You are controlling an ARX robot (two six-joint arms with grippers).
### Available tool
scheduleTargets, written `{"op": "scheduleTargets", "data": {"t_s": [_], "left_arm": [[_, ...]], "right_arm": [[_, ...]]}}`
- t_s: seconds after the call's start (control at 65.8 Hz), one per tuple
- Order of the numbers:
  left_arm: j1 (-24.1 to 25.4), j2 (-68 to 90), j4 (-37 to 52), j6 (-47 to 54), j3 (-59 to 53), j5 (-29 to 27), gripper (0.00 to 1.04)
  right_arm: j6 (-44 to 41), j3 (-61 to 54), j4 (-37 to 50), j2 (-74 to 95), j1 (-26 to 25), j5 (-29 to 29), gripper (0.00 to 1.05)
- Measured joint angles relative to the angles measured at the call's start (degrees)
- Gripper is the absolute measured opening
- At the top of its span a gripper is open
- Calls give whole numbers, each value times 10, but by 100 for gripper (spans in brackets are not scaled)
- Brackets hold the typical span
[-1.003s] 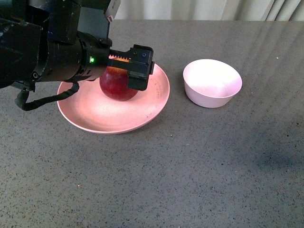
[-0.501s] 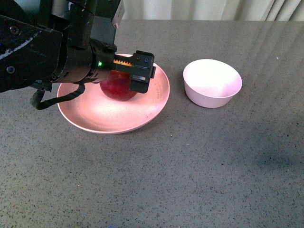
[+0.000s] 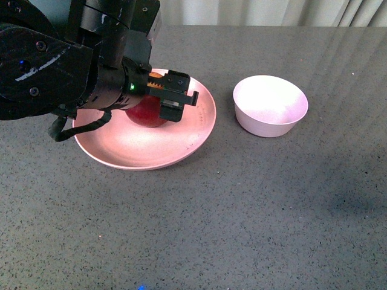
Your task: Move apple from plate to bowl
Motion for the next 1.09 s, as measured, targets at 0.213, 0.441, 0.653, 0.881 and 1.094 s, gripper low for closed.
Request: {"op": "scheduleTargets", "data": {"t_s": [0.213, 0.441, 0.653, 0.881, 1.094], "left_arm": [[-8, -12, 0, 1, 1, 10, 69], [-35, -27, 0, -1, 38, 35, 69], [-66, -29, 0, -2, 71, 73, 69], [-93, -20, 0, -2, 107, 90, 68], [-113, 5, 0, -9, 126, 101, 68]], "right_arm": [[0, 0, 0, 0, 0, 0, 96], [0, 0, 0, 0, 0, 0, 96], [0, 0, 0, 0, 0, 0, 96], [0, 0, 0, 0, 0, 0, 96], [0, 0, 0, 0, 0, 0, 96]]}}
